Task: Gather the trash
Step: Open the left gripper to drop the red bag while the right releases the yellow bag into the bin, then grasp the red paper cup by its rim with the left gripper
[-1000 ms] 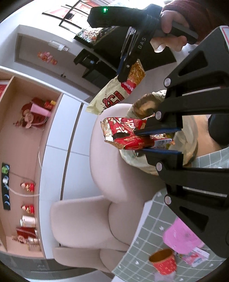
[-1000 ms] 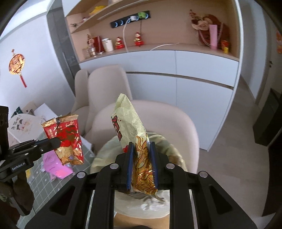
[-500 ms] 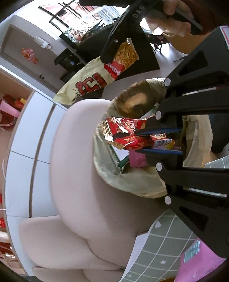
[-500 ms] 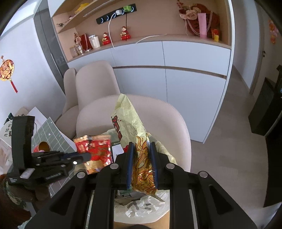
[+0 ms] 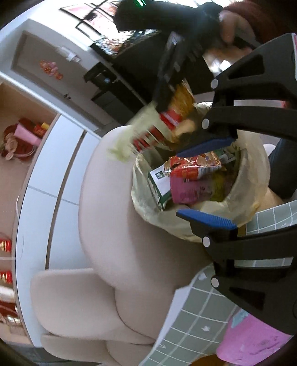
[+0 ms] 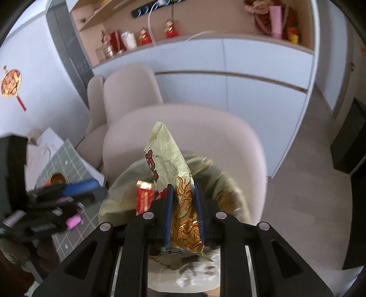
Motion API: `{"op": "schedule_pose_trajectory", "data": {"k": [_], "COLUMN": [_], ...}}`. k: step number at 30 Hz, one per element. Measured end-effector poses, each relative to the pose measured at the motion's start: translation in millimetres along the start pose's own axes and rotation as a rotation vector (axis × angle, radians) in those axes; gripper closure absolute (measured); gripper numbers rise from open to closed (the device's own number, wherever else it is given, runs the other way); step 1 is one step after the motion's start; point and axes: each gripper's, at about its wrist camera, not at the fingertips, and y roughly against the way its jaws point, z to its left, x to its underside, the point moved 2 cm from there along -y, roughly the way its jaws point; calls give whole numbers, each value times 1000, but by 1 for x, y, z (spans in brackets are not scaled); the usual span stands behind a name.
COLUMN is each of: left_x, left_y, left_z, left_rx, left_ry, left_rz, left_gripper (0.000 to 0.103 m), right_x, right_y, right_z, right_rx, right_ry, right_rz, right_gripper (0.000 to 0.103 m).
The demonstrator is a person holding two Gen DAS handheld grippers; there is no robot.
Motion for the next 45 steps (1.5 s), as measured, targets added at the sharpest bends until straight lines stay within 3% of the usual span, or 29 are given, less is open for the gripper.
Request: {"op": "schedule_pose_trajectory", "data": {"k": [8, 16, 29, 36, 45], "left_x": [16, 30, 54, 74, 130], "left_y": [32, 49, 74, 103, 169], "left_z": [19, 33, 47, 60, 117], "left_rx": [-15, -36, -68, -79, -195], "left_ry": [76, 125, 159, 186, 342], "left_rz": [-33, -45, -64, -108, -183], "left_gripper": [58, 58, 54, 53, 53], "right_x": [31, 41, 40, 30, 15], "right_y": [-69, -96, -64, -18, 28], "right_z": [29, 31, 34, 42, 95], "right_rx": [-17, -1, 29, 36, -109], "right_ry": [79, 76, 53, 45, 53], "right_rz": [184, 282, 181, 59, -80], "right_gripper": [84, 84, 77, 71, 71]}}
